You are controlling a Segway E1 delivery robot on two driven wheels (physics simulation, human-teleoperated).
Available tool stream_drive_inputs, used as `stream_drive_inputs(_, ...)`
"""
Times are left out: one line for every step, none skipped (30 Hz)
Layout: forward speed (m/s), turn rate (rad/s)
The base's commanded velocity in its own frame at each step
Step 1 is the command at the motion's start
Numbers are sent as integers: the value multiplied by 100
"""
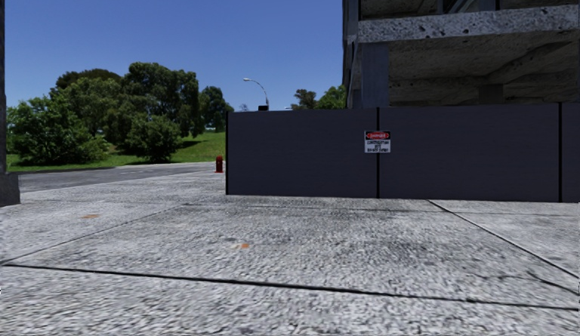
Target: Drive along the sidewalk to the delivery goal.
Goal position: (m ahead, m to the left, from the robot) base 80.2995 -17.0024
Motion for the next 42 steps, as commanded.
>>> stream_drive_inputs(190,72)
stream_drive_inputs(190,72)
stream_drive_inputs(190,72)
stream_drive_inputs(190,72)
stream_drive_inputs(190,72)
stream_drive_inputs(190,72)
stream_drive_inputs(190,72)
stream_drive_inputs(190,72)
stream_drive_inputs(190,72)
stream_drive_inputs(190,72)
stream_drive_inputs(190,72)
stream_drive_inputs(190,72)
stream_drive_inputs(190,72)
stream_drive_inputs(190,72)
stream_drive_inputs(190,72)
stream_drive_inputs(190,72)
stream_drive_inputs(190,72)
stream_drive_inputs(190,70)
stream_drive_inputs(190,70)
stream_drive_inputs(190,61)
stream_drive_inputs(190,55)
stream_drive_inputs(190,41)
stream_drive_inputs(190,41)
stream_drive_inputs(190,22)
stream_drive_inputs(190,0)
stream_drive_inputs(190,0)
stream_drive_inputs(190,0)
stream_drive_inputs(190,0)
stream_drive_inputs(190,0)
stream_drive_inputs(190,0)
stream_drive_inputs(190,0)
stream_drive_inputs(190,0)
stream_drive_inputs(190,0)
stream_drive_inputs(190,0)
stream_drive_inputs(191,0)
stream_drive_inputs(191,0)
stream_drive_inputs(192,0)
stream_drive_inputs(200,0)
stream_drive_inputs(200,0)
stream_drive_inputs(200,0)
stream_drive_inputs(200,0)
stream_drive_inputs(200,0)
